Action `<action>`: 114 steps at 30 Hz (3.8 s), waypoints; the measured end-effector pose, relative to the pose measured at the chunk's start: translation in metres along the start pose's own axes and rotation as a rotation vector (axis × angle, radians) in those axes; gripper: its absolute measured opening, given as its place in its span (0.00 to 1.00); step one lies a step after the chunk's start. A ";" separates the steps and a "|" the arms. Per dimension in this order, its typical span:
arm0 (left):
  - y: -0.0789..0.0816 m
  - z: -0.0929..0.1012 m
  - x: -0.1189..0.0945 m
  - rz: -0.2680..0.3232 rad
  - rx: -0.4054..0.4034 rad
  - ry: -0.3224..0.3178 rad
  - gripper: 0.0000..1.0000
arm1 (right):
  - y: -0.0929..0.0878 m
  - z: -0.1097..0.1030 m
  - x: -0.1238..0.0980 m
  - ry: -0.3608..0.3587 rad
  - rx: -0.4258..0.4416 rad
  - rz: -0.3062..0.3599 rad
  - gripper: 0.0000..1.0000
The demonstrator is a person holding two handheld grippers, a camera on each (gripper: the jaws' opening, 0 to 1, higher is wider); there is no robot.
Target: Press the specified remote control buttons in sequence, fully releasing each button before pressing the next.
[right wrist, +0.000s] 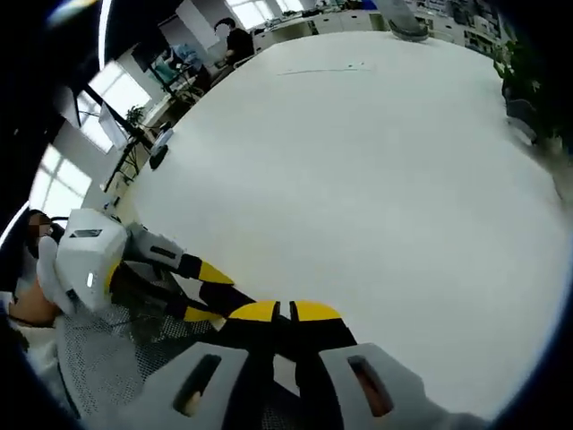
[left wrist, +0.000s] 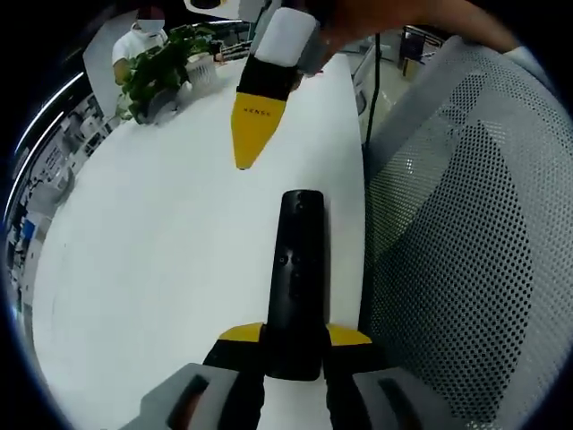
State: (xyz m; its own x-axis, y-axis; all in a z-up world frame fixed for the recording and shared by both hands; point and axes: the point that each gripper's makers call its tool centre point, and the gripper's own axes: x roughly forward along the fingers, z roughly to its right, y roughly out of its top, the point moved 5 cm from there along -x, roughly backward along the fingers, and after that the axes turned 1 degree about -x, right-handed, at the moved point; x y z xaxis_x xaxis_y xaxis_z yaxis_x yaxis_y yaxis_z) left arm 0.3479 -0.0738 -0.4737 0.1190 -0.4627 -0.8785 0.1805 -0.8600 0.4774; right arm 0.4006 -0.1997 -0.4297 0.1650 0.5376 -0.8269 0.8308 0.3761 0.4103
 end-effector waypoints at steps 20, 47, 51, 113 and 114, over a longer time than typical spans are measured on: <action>-0.003 -0.003 0.001 0.071 -0.055 -0.015 0.25 | -0.037 0.006 0.018 0.009 0.078 -0.168 0.00; -0.003 -0.002 0.003 0.062 -0.058 -0.008 0.25 | -0.043 0.006 0.020 -0.029 0.048 -0.224 0.00; -0.002 -0.002 0.002 0.059 -0.061 -0.008 0.25 | -0.044 0.007 0.020 -0.024 0.065 -0.216 0.00; -0.001 -0.003 0.004 0.061 -0.069 -0.002 0.25 | -0.039 0.001 0.026 -0.032 0.009 -0.211 0.00; -0.001 -0.003 0.003 0.061 -0.069 -0.002 0.25 | -0.038 0.001 0.027 -0.050 -0.044 -0.209 0.00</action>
State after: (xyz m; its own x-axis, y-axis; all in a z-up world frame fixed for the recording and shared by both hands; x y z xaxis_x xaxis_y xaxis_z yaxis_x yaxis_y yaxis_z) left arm 0.3508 -0.0741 -0.4770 0.1296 -0.5143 -0.8478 0.2399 -0.8133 0.5300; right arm 0.3737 -0.2003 -0.4676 0.0183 0.4068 -0.9133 0.8261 0.5085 0.2430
